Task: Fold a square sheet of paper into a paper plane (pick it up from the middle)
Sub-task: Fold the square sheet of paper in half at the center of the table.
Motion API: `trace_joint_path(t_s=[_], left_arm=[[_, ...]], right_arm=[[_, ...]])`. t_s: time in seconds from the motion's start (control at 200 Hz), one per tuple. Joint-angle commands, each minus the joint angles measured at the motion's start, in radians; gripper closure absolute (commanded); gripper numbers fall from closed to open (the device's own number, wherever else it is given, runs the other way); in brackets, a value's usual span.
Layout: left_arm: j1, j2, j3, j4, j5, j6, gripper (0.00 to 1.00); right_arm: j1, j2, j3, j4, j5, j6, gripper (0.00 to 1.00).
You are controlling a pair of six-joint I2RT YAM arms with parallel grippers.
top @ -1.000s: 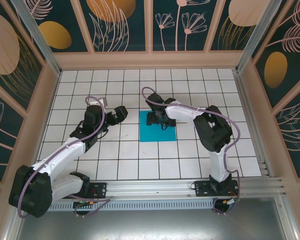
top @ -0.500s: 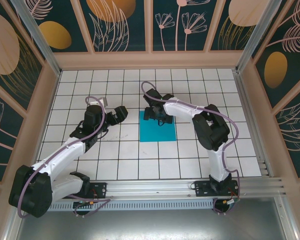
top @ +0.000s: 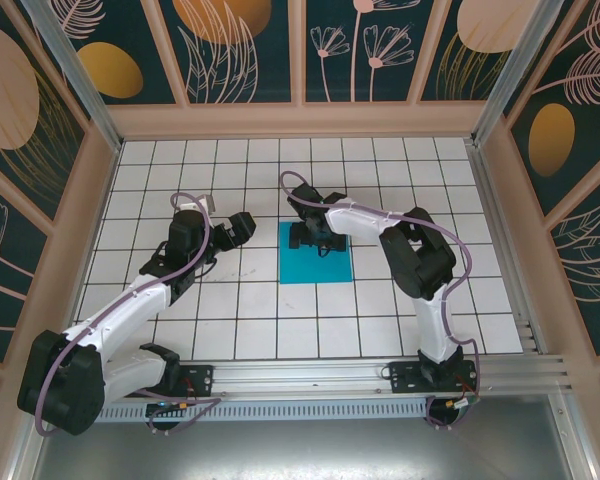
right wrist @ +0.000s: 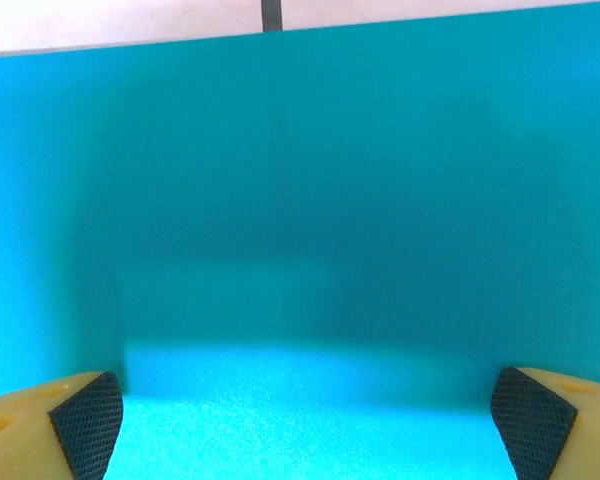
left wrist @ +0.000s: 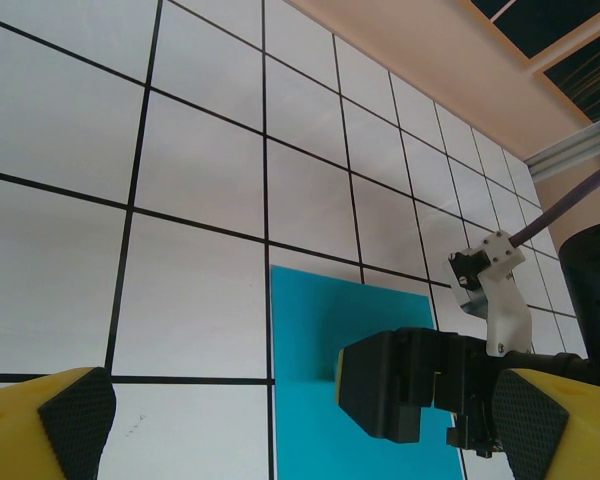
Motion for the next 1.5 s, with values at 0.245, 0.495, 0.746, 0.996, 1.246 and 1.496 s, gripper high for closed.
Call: trace_joint_path(t_s=[0.245, 0.495, 0.746, 0.996, 1.246, 1.496], left_arm=[[-0.004, 0.022, 0.018, 0.004, 0.029, 0.012, 0.01], [-0.005, 0.037, 0.019, 0.009, 0.040, 0.005, 0.01], [-0.005, 0.037, 0.019, 0.004, 0.045, 0.004, 0.01], [-0.005, 0.028, 0.010, 0.004, 0.038, 0.006, 0.01], [-0.004, 0.030, 0.013, 0.000, 0.043, 0.006, 0.01], [-0.004, 0.032, 0.011, -0.001, 0.036, 0.008, 0.01]], right_arm=[[0.018, 0.004, 0.060, -0.088, 0.061, -0.020, 0.01], [0.017, 0.013, 0.052, -0.091, 0.038, -0.027, 0.01], [0.020, 0.065, -0.028, -0.049, -0.012, -0.033, 0.01], [0.022, 0.097, -0.061, -0.046, -0.002, -0.036, 0.04], [0.021, 0.076, -0.038, -0.041, 0.003, -0.031, 0.09], [0.019, 0.055, -0.006, -0.050, 0.013, -0.026, 0.15]])
